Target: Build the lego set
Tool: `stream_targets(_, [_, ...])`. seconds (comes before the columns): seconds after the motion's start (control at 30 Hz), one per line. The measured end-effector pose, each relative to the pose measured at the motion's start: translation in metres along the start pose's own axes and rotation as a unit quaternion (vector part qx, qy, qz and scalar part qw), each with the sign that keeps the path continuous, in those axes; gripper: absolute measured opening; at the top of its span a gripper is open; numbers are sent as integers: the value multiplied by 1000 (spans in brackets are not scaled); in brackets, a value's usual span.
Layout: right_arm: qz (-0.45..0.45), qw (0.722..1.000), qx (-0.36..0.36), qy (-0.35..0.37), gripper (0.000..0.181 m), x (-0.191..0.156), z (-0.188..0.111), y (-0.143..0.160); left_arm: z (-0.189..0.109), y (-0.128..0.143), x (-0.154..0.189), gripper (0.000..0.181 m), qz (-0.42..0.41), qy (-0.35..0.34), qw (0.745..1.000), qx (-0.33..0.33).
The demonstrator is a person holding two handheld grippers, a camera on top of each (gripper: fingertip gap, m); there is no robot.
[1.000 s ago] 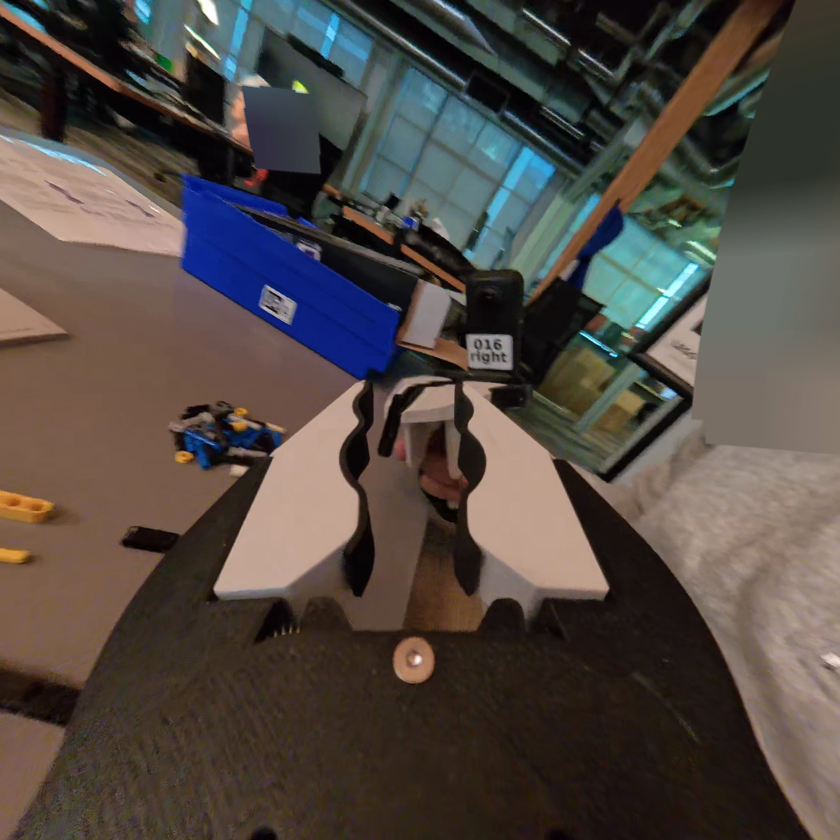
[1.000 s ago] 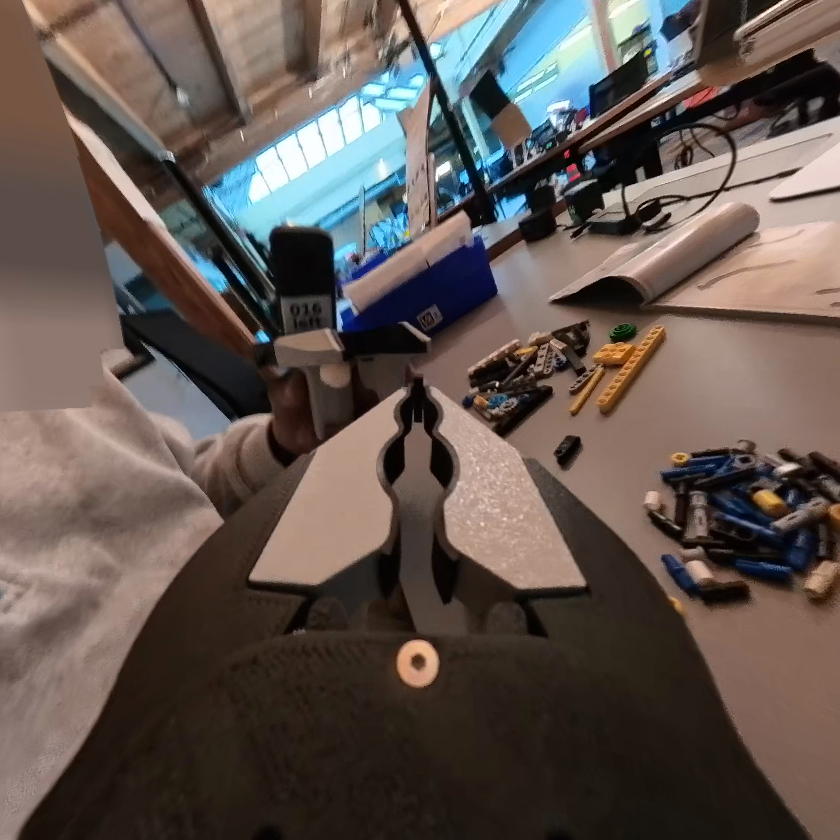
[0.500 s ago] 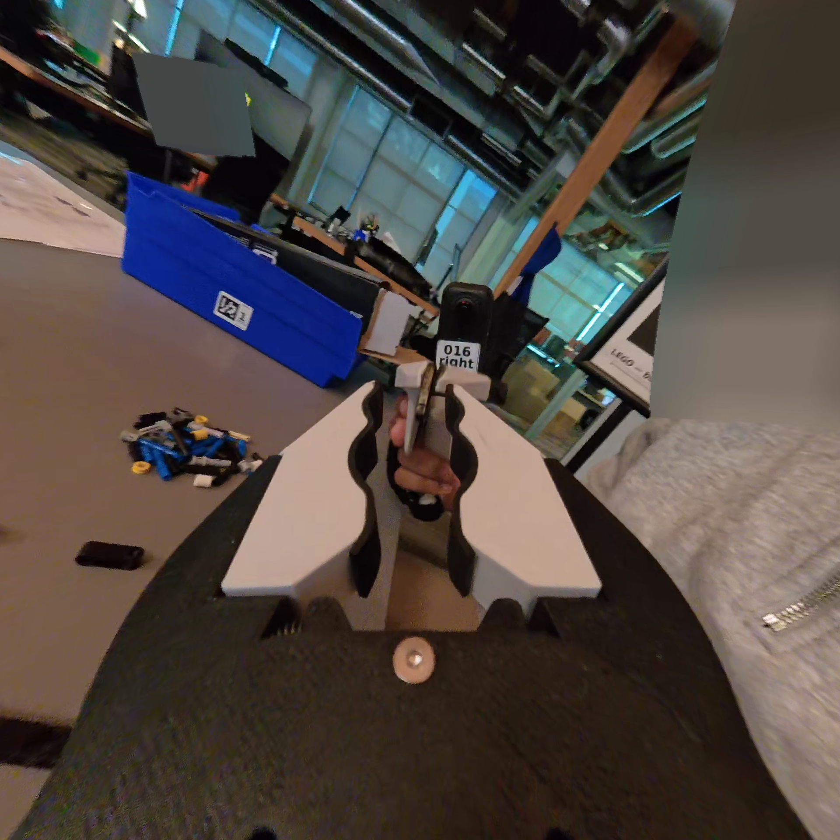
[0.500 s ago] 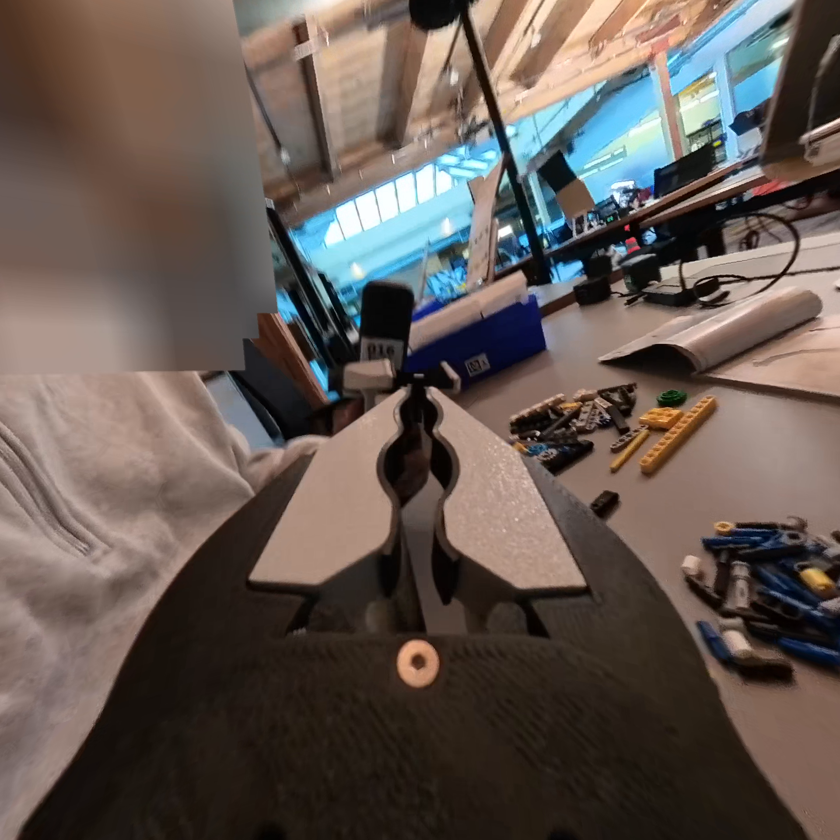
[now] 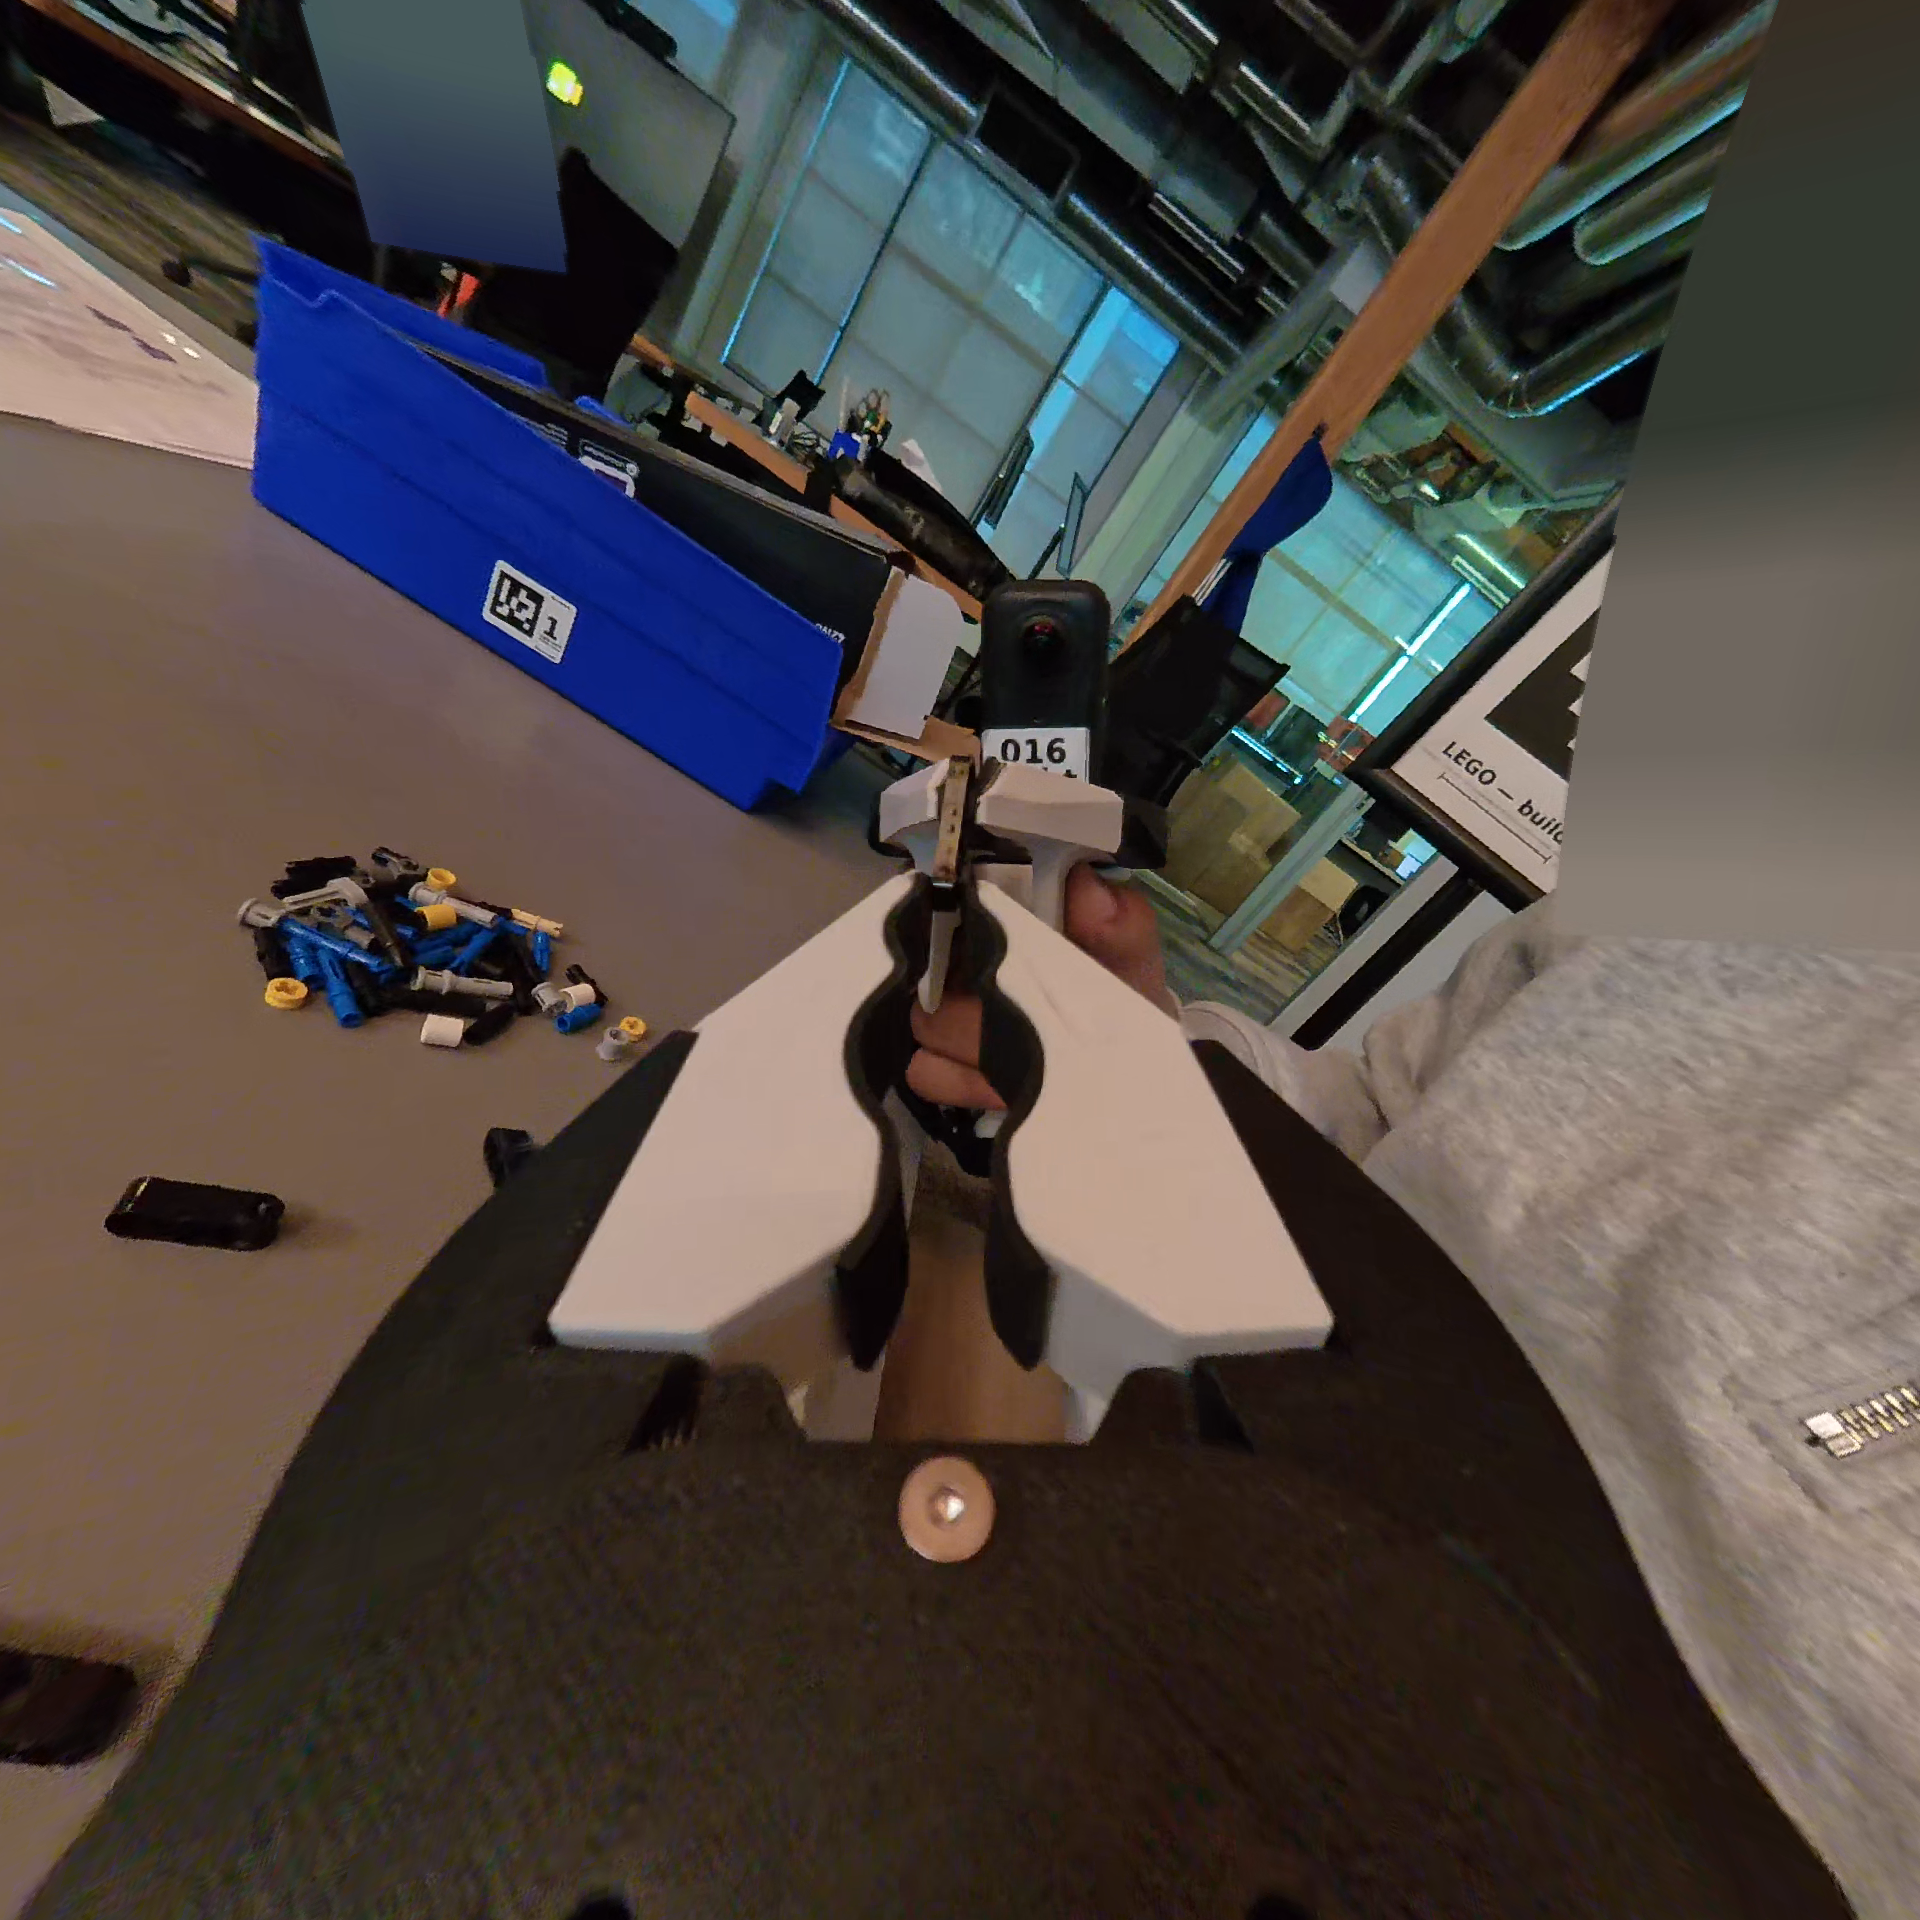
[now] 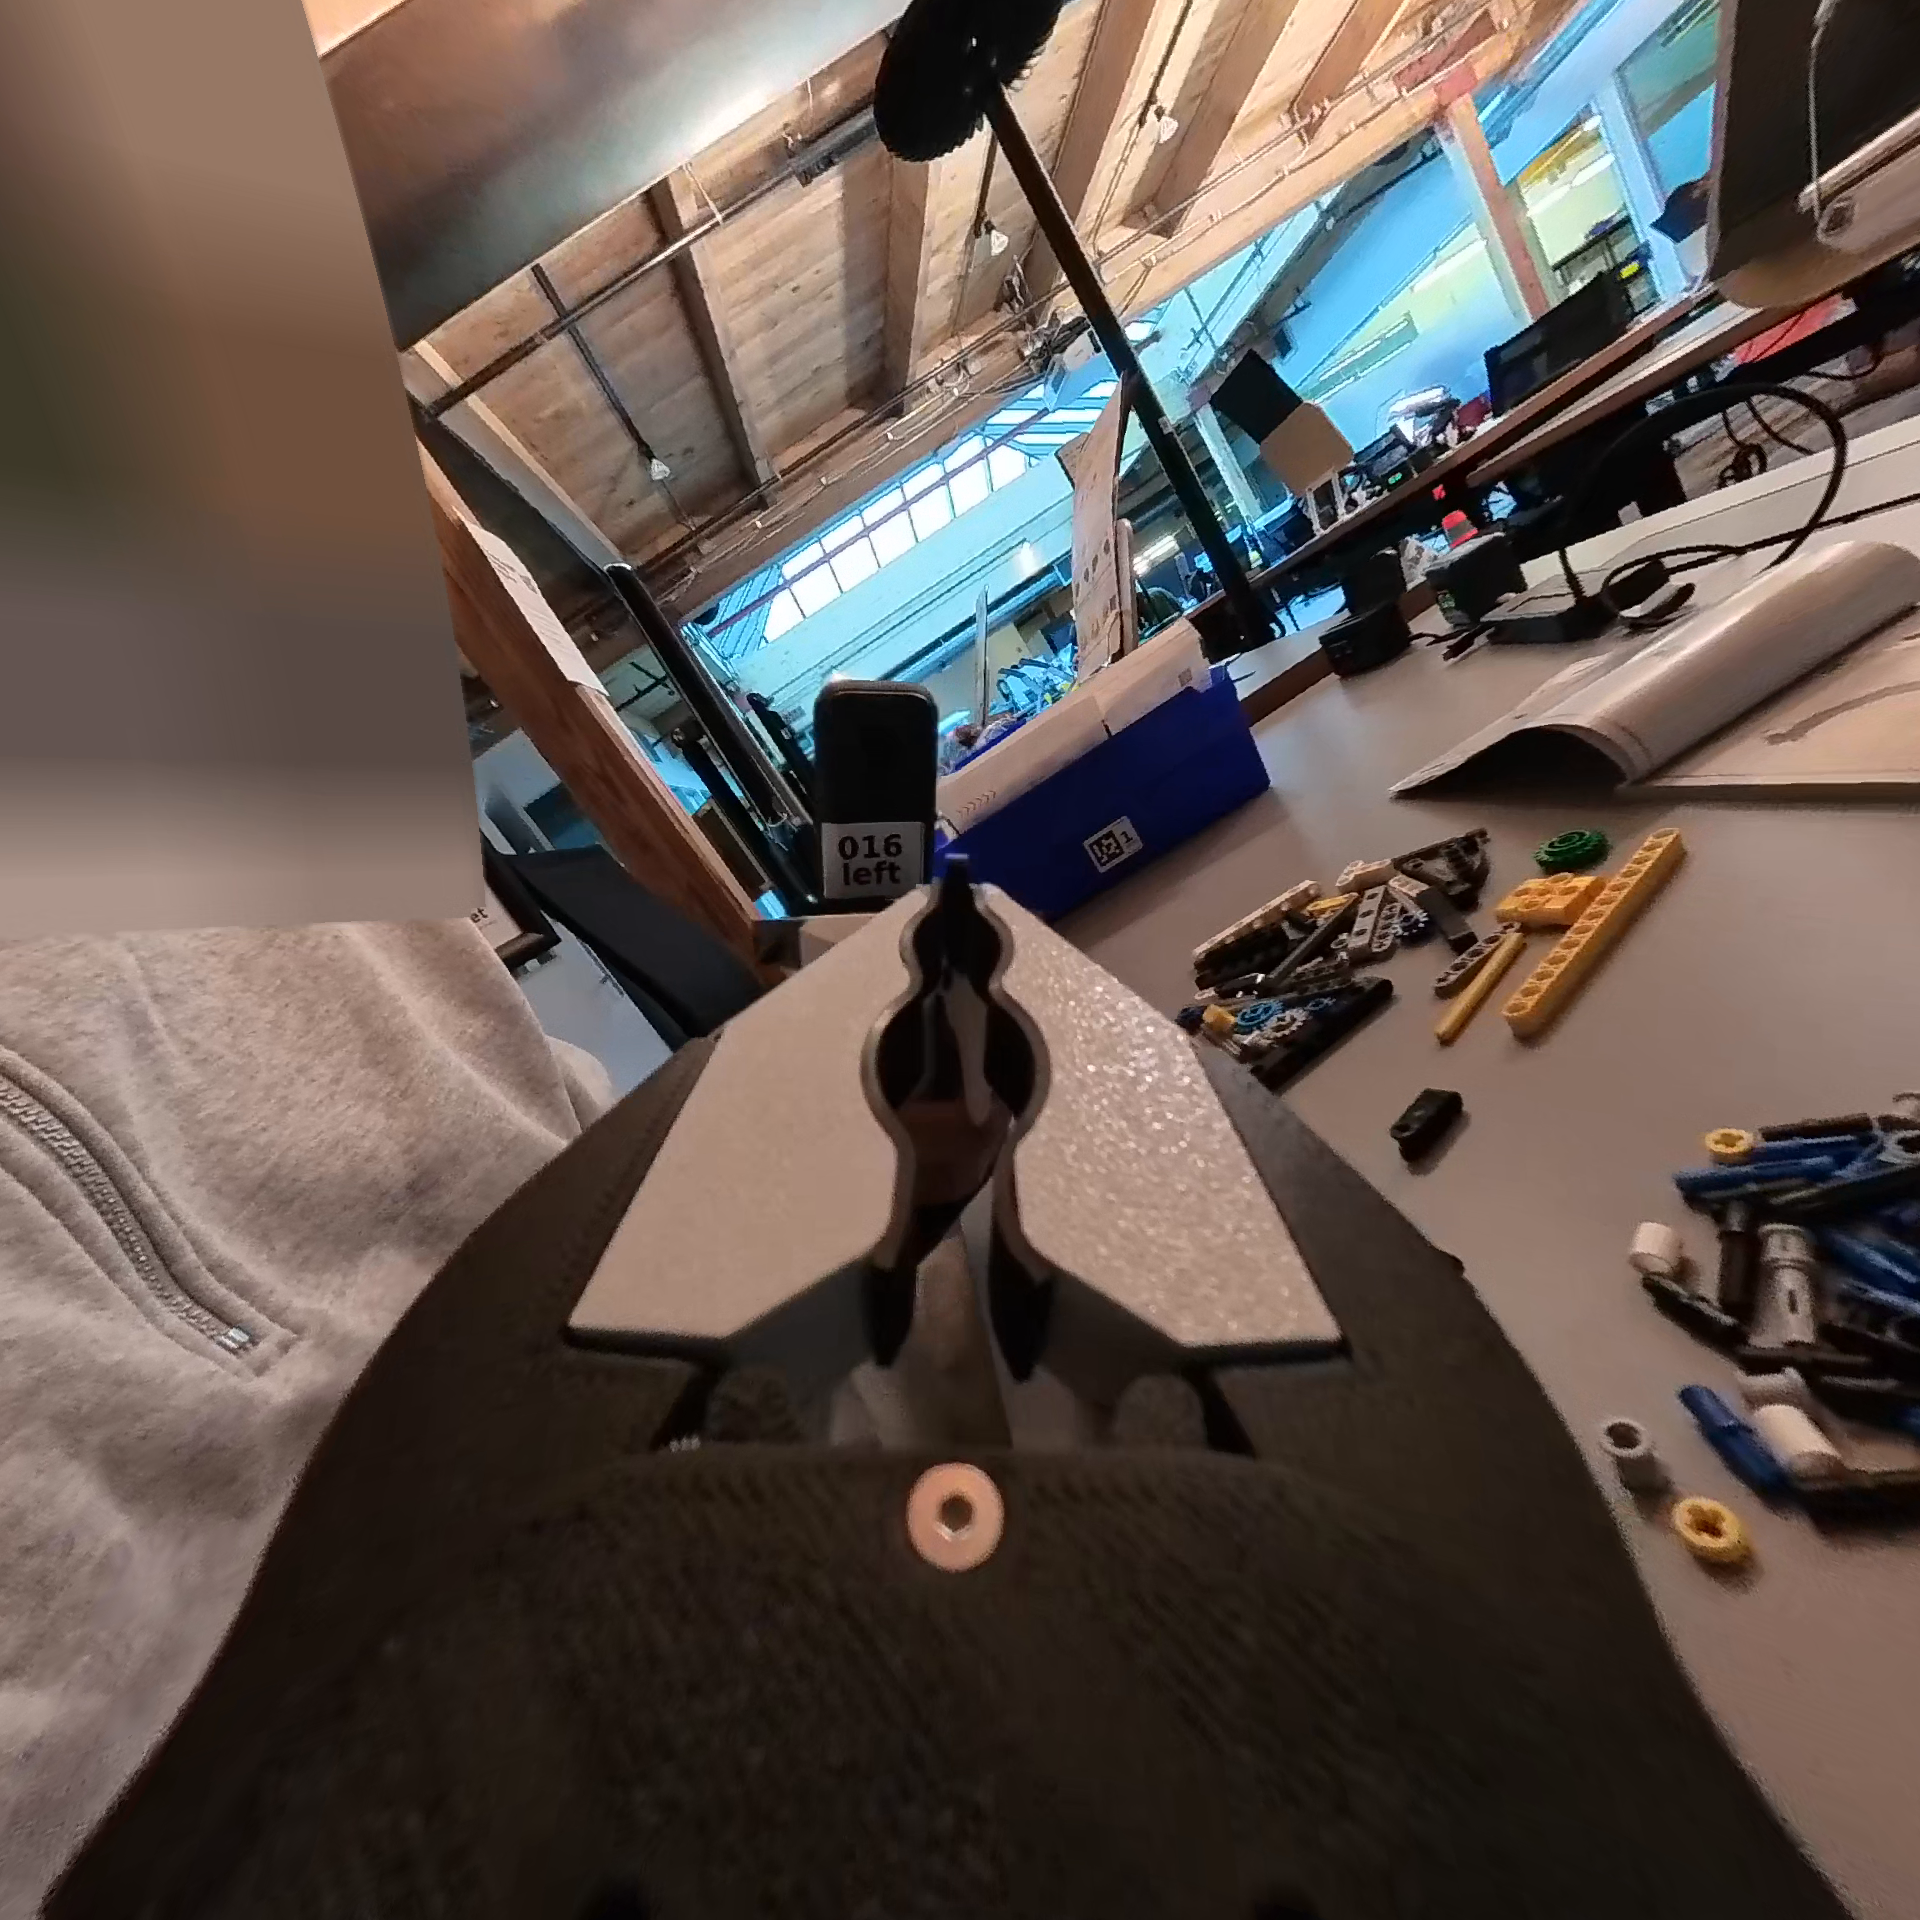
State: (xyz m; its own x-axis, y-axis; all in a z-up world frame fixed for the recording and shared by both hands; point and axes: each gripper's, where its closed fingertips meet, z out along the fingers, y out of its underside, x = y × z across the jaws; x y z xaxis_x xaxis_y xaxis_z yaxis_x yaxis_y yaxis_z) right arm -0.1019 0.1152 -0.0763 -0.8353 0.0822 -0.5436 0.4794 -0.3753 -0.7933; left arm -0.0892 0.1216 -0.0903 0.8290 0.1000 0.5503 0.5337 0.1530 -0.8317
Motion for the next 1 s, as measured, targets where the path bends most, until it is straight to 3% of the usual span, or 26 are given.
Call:
stream_targets(0.3, [9,1000,6,23,8,9,-1,-1,-2,-4,-4,1,28,-25,999,7])
stream_targets(0.43, [2,999,3,36,3,12,-1,0,-4,-7,-9,1,25,-38,999,17])
stream_targets(0.6, [15,998,9,67,11,22,-3,0,-9,-10,-28,1,44,-111,992,26])
stream_targets(0.8, [113,986,65,101,20,35,0,2,-6,2,-39,1,178,-207,961,-38])
stream_targets(0.9, [135,983,54,114,21,38,4,12,-5,3,-38,1,241,-234,940,-55])
stream_targets(1.0, [133,985,48,102,6,34,6,13,-4,6,-39,1,280,-254,923,-68])
